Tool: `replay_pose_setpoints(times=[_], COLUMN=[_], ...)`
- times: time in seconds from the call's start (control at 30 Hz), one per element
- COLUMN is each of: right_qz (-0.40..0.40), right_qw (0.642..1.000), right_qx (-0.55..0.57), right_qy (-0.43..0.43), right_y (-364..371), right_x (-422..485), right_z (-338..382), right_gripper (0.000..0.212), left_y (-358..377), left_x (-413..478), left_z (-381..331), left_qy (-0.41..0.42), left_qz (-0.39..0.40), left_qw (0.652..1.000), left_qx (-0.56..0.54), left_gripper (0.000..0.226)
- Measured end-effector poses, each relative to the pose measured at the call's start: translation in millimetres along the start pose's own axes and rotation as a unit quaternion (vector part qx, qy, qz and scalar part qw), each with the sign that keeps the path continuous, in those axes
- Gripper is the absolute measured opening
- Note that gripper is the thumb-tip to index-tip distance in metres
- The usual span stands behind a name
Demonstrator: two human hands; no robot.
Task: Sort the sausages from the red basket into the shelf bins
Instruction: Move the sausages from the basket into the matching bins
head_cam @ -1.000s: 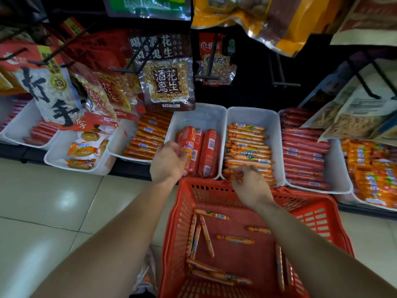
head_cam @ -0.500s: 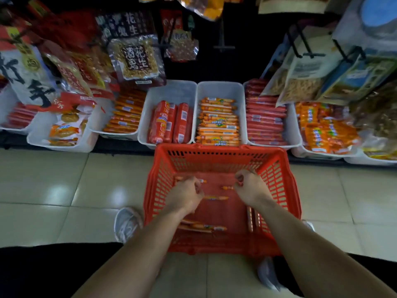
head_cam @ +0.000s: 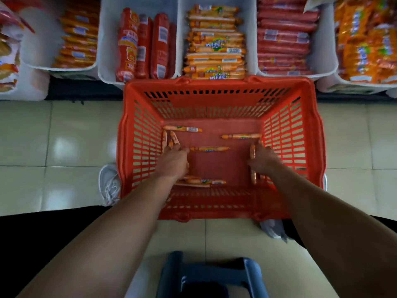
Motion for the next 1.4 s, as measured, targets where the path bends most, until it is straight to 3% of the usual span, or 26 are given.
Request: replay_pose_setpoints(times=[0.2,0.3,0.4,0.5,0.63,0.7,0.8,0.87,1.0,1.17,1.4], right_qz=[-0.028,0.010,0.024,0.006,-0.083,-0.109,-0.056,-0.039,-0.015,0.012,-0.024], right_qw=[0.998,0.997,0.995,0.994,0.993,0.988,0.993,0.995,0.997,0.999,1.000], right_qx=[-0.016,-0.076,-0.096,-0.104,-0.082,-0.093,-0.075,-0.025,-0.012,-0.030,-0.020], right_qy=[0.054,0.013,-0.014,-0.024,0.030,0.049,0.074,0.089,0.077,0.038,-0.005], right_y=[24.1,35.8,41.2,46.9,38.3,37.4,44.0,46.6,56.4,62.1,56.1], right_x=[19.3,26.0,29.7,32.6,30.3,29.6,31.6,34.0,40.0,41.2,32.9], right_z=[-5.8,0.7,8.0,15.2,9.3,2.1,-5.2,-6.2,-5.1,-3.7,3.1], right_gripper=[0.070,0.067,0.053,0.038,0.066,0.069,0.093,0.096,0.084,0.065,0.038], left_y=[26.1,30.8,28.3,26.8,25.3,23.8,23.5,26.5,32.9,39.1,40.5], left_x=[19.1,26.9,32.3,34.3,33.6,34.3,36.3,38.9,47.5,58.0,51.6], left_z=[17.3,25.5,28.7,26.0,19.2,16.3,15.5,15.4,14.2,11.6,8.4], left_qy=[0.008,0.003,-0.003,-0.010,0.018,-0.004,-0.067,-0.081,-0.109,-0.103,-0.072], left_qz=[0.031,0.003,-0.027,-0.051,-0.095,-0.096,-0.079,-0.064,-0.052,-0.026,-0.052], left_qw=[0.999,1.000,1.000,0.999,0.993,0.991,0.986,0.984,0.982,0.986,0.987], left_qx=[0.034,0.022,0.008,-0.013,-0.064,-0.095,-0.131,-0.142,-0.146,-0.131,-0.135], left_gripper=[0.048,0.057,0.064,0.055,0.039,0.043,0.062,0.074,0.082,0.063,0.035])
Point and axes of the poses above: each hand's wrist, its own x-axis towards the middle knuckle, its own y-axis out of the palm, z = x × y, the point moved 5 cm from there along x, towards the middle knuckle, and after that the axes turned 1 degree about y, right-handed, at the moved point
